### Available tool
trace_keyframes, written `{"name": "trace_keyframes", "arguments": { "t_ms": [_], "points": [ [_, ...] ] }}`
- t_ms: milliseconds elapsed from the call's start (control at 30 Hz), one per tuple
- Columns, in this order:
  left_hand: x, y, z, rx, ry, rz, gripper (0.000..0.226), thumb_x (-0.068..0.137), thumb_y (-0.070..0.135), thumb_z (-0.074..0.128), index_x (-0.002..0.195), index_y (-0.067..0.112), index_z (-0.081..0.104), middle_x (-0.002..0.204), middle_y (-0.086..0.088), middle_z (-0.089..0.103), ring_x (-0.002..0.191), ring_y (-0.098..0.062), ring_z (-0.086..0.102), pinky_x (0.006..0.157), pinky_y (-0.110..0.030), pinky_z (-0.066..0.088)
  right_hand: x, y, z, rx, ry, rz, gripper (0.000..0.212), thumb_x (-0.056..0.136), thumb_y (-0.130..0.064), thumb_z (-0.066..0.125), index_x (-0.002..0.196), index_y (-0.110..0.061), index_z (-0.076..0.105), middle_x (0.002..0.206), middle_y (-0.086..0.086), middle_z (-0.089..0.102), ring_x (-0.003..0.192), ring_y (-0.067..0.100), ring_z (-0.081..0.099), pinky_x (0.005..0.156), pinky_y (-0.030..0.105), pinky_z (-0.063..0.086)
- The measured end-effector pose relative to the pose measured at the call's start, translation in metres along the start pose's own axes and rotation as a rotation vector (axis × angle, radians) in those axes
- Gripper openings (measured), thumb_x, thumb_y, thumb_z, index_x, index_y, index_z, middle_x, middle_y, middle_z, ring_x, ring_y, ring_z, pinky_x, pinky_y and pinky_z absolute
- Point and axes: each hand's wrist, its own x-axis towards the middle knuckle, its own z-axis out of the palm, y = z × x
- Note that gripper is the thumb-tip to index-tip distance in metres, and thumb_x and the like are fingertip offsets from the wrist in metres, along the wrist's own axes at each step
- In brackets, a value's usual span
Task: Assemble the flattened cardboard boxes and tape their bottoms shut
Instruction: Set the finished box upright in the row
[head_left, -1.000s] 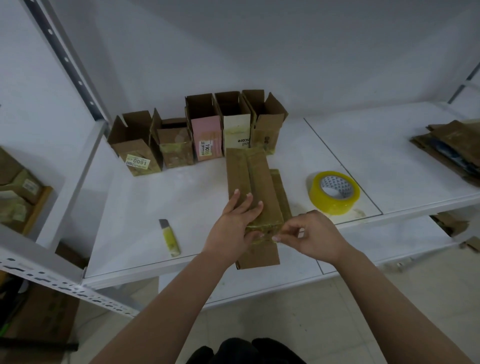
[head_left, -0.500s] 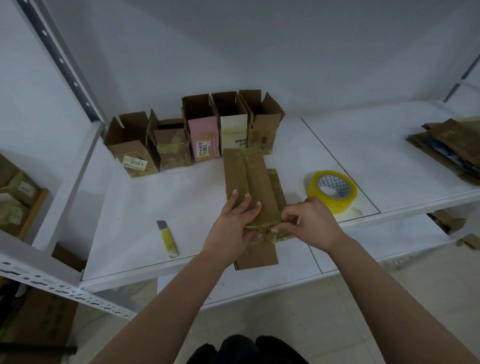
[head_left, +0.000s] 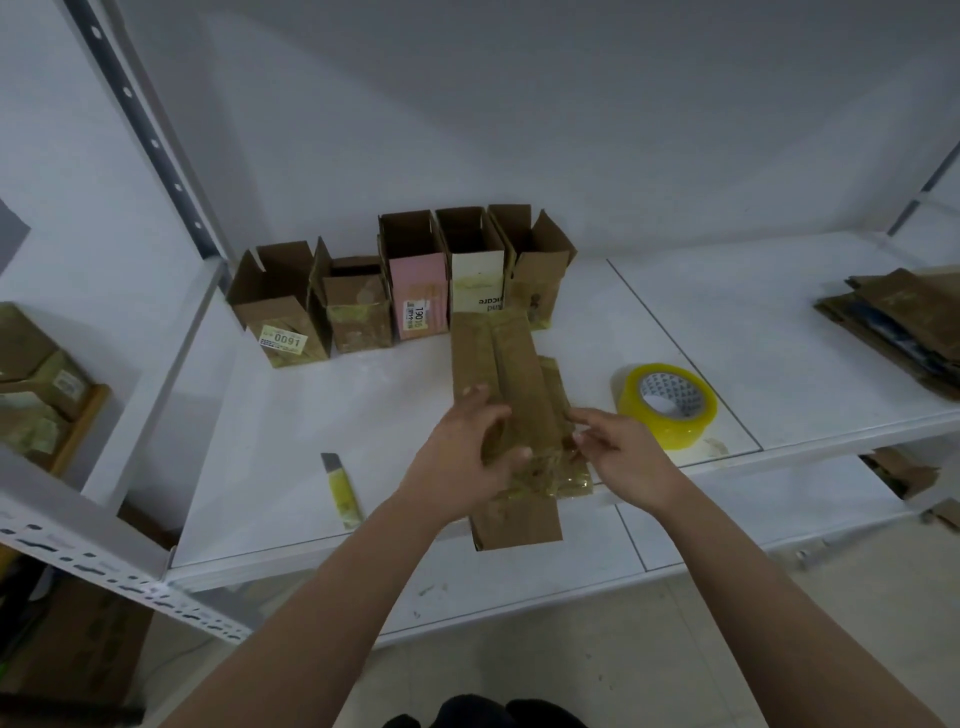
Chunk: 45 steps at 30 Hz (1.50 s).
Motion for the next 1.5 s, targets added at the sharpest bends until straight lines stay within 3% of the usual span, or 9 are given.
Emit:
{"name": "trace_keyframes", "arguments": {
  "t_ms": [67,267,433,567,667,900,1133,1233,1500],
  "points": [
    [0.007,0.004,-0.008,-0.041,0.096,-0.096,0.068,0.09,0.049,0.059,0.145,0.015,0.037,0.157,-0.006,0.024,0.146,-0.025,0.02,0.118,-0.04,0.026,-0.004,-0.008,0.003,0.098,-0.014,0.012,0.03,0.097,0.0,0.05,0.115,-0.018,0.065,0.091,0.001,0.07,0.081,0.014,0.068,0.079,0.022,0.053],
    [0.034,0.021,-0.014,0.06,-0.013,-0.516,0.122,0.072,0.083,0.049,0.153,0.007,-0.002,0.16,-0.022,-0.006,0.147,-0.039,0.008,0.114,-0.054,0.025,-0.003,-0.026,0.02,0.169,-0.069,-0.055,0.021,0.094,-0.004,0.058,0.103,-0.017,0.073,0.088,-0.003,0.072,0.083,0.016,0.071,0.083,0.037,0.057],
    [0.034,0.024,-0.008,0.184,-0.003,-0.564,0.108,0.076,0.071,0.058,0.148,0.003,0.015,0.15,-0.021,0.028,0.136,-0.039,0.029,0.106,-0.051,0.032,-0.001,-0.023,0.018,0.022,-0.057,-0.092,0.02,0.093,-0.006,0.059,0.102,-0.015,0.074,0.087,-0.007,0.07,0.081,0.013,0.067,0.084,0.04,0.055],
    [0.032,0.032,-0.031,0.252,-0.006,-0.422,0.103,0.073,0.063,0.065,0.147,0.007,0.017,0.145,-0.015,0.035,0.132,-0.037,0.034,0.105,-0.049,0.031,0.009,-0.022,-0.006,0.068,0.198,-0.115,0.026,0.087,-0.009,0.07,0.113,-0.013,0.071,0.1,0.003,0.074,0.093,0.018,0.07,0.087,0.043,0.055],
    [0.03,0.037,-0.054,0.357,-0.013,-0.211,0.113,0.069,0.056,0.07,0.15,0.011,0.005,0.149,-0.013,0.029,0.137,-0.036,0.028,0.112,-0.051,0.024,0.014,-0.038,-0.029,-0.133,0.254,-0.221,0.064,0.082,-0.022,0.076,0.14,-0.022,0.048,0.124,0.001,0.063,0.113,0.02,0.054,0.092,0.037,0.047],
    [0.019,0.02,-0.082,0.468,-0.086,0.276,0.102,0.064,0.043,0.078,0.143,0.016,0.018,0.142,-0.003,0.03,0.133,-0.02,0.018,0.119,-0.04,0.01,0.017,-0.077,-0.056,-0.798,-0.158,-0.277,0.13,0.069,-0.058,0.077,0.151,-0.031,-0.019,0.164,0.003,-0.009,0.149,0.02,-0.013,0.119,0.046,-0.005],
    [0.016,0.006,-0.078,0.344,0.252,0.302,0.079,0.07,0.024,0.064,0.143,0.012,0.034,0.145,-0.012,0.037,0.141,-0.033,0.025,0.116,-0.055,0.021,0.013,-0.09,-0.041,-0.664,0.01,-0.192,0.115,0.063,-0.073,0.069,0.148,-0.031,0.004,0.13,0.009,0.042,0.119,0.027,0.04,0.098,0.038,0.037],
    [0.009,0.01,-0.066,0.09,0.395,0.093,0.061,0.082,0.009,0.06,0.14,0.011,0.041,0.138,-0.014,0.041,0.122,-0.031,0.045,0.096,-0.039,0.044,0.011,-0.088,-0.03,-0.541,0.044,0.001,0.106,0.065,-0.076,0.066,0.144,-0.029,0.015,0.129,0.013,0.043,0.119,0.031,0.041,0.091,0.041,0.043],
    [-0.001,0.012,-0.03,-0.322,0.261,-0.012,0.025,0.1,0.02,0.049,0.12,0.015,0.062,0.108,0.001,0.065,0.091,-0.01,0.061,0.074,-0.009,0.046,0.006,-0.082,-0.004,-0.419,0.021,0.168,0.081,0.079,-0.08,0.043,0.144,-0.033,0.032,0.129,0.014,0.042,0.124,0.036,0.044,0.1,0.042,0.042]
  ]
}}
